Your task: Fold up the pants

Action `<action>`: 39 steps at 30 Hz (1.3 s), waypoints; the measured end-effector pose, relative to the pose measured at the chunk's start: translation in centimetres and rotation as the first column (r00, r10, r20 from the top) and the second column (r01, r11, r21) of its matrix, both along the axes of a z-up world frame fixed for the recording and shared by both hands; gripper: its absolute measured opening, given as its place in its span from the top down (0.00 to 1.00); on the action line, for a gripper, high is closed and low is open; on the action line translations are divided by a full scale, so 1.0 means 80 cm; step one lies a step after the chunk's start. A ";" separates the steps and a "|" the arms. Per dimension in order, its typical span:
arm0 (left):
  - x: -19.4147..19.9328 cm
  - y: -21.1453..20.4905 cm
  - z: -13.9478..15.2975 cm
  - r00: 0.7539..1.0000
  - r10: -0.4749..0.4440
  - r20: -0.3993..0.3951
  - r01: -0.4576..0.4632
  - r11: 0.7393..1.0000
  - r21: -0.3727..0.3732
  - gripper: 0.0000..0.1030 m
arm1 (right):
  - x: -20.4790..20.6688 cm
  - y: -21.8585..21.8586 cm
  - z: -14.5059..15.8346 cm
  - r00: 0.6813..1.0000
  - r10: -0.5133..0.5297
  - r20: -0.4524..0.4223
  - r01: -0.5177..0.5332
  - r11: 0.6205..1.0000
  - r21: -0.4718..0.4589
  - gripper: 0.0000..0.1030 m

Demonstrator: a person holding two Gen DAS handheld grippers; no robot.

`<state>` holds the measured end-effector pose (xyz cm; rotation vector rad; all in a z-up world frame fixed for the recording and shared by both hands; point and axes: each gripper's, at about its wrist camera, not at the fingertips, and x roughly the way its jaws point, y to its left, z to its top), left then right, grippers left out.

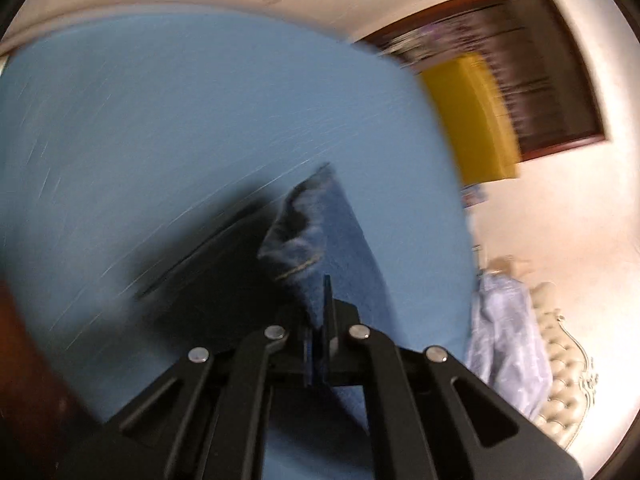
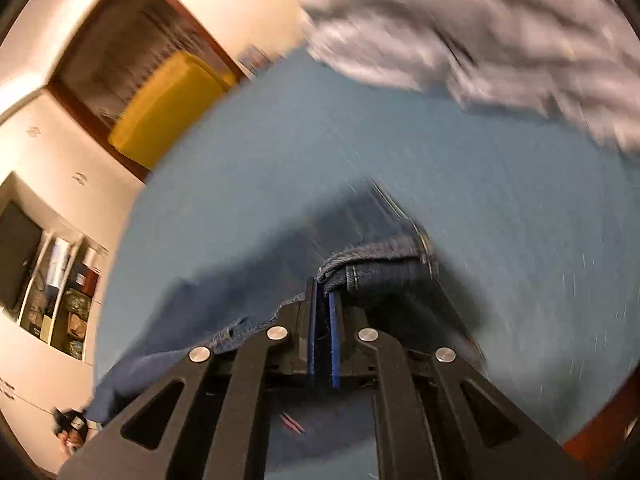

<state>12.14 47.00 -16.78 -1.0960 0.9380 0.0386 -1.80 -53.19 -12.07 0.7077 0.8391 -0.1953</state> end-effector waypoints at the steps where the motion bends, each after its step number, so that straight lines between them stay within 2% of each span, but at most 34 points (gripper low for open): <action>1: -0.018 0.008 -0.035 0.999 0.026 -0.047 -0.028 0.998 -0.048 0.98 | -0.007 -0.001 -0.013 1.000 -0.002 -0.015 0.002 1.000 0.017 0.95; 3: -0.026 0.010 -0.058 0.997 0.042 -0.065 -0.045 0.998 -0.043 0.98 | -0.019 0.002 -0.035 0.999 0.003 -0.045 -0.003 1.000 0.013 0.95; 6: -0.021 0.012 -0.062 0.998 0.031 -0.057 -0.033 0.999 -0.030 0.98 | -0.020 0.002 -0.040 0.998 0.007 -0.057 -0.006 1.000 0.007 0.95; 9: -0.008 0.014 -0.037 1.000 0.014 -0.022 -0.014 1.000 -0.011 0.98 | -0.018 0.007 -0.013 0.999 0.024 -0.026 -0.025 0.999 -0.037 0.95; 11: 0.000 0.012 -0.025 1.000 -0.008 0.001 0.008 0.999 0.037 0.98 | -0.015 0.010 -0.017 0.998 0.030 -0.057 -0.033 0.997 -0.064 0.95; 15: -0.003 0.019 -0.061 0.997 0.002 -0.075 -0.002 1.000 -0.004 0.98 | -0.016 0.014 -0.044 0.991 0.032 -0.129 -0.043 0.996 -0.081 0.95; 22: -0.013 0.022 -0.060 0.999 0.004 -0.053 -0.004 1.000 -0.010 0.98 | -0.026 0.013 -0.034 0.994 0.013 -0.104 -0.020 0.998 -0.068 0.95; 26: -0.014 0.020 -0.071 0.997 0.010 -0.072 -0.011 1.000 -0.010 0.98 | -0.027 0.017 -0.049 0.987 0.010 -0.158 -0.022 0.997 -0.074 0.95; 30: -0.007 0.008 -0.062 0.997 -0.005 -0.073 0.007 1.000 0.015 0.96 | -0.026 0.019 -0.056 0.985 0.021 -0.173 -0.040 0.994 -0.104 0.95; 31: -0.007 0.007 -0.059 0.997 -0.009 -0.071 0.009 1.000 0.010 0.93 | -0.026 0.019 -0.057 0.983 0.026 -0.182 -0.047 0.993 -0.111 0.95; 33: -0.014 0.007 -0.049 0.998 -0.015 -0.057 0.016 1.000 0.026 0.80 | -0.029 0.017 -0.057 0.983 0.030 -0.179 -0.049 0.994 -0.100 0.93; 34: -0.018 0.006 -0.045 0.999 -0.019 -0.042 0.020 0.999 0.027 0.70 | -0.032 0.014 -0.058 0.984 0.034 -0.175 -0.050 0.995 -0.090 0.92; 35: -0.024 0.006 -0.040 0.999 -0.021 -0.029 0.022 0.999 0.026 0.66 | -0.036 0.011 -0.058 0.984 0.034 -0.175 -0.048 0.996 -0.078 0.90; 36: -0.031 0.006 -0.035 0.999 -0.019 -0.026 0.020 0.999 0.037 0.55 | -0.039 0.008 -0.057 0.984 0.032 -0.176 -0.045 0.996 -0.072 0.83; 37: -0.036 0.006 -0.030 0.999 -0.009 -0.035 0.012 0.998 0.065 0.37 | -0.045 0.006 -0.054 0.985 0.031 -0.167 -0.042 0.997 -0.065 0.78; 38: -0.044 0.007 -0.024 0.999 0.014 -0.035 -0.010 0.995 0.099 0.31 | -0.051 0.006 -0.051 0.987 0.029 -0.160 -0.039 0.997 -0.063 0.75; 39: -0.052 0.010 -0.021 0.999 0.030 -0.028 -0.027 0.994 0.107 0.31 | -0.055 0.008 -0.046 0.985 0.008 -0.173 -0.024 0.996 -0.086 0.50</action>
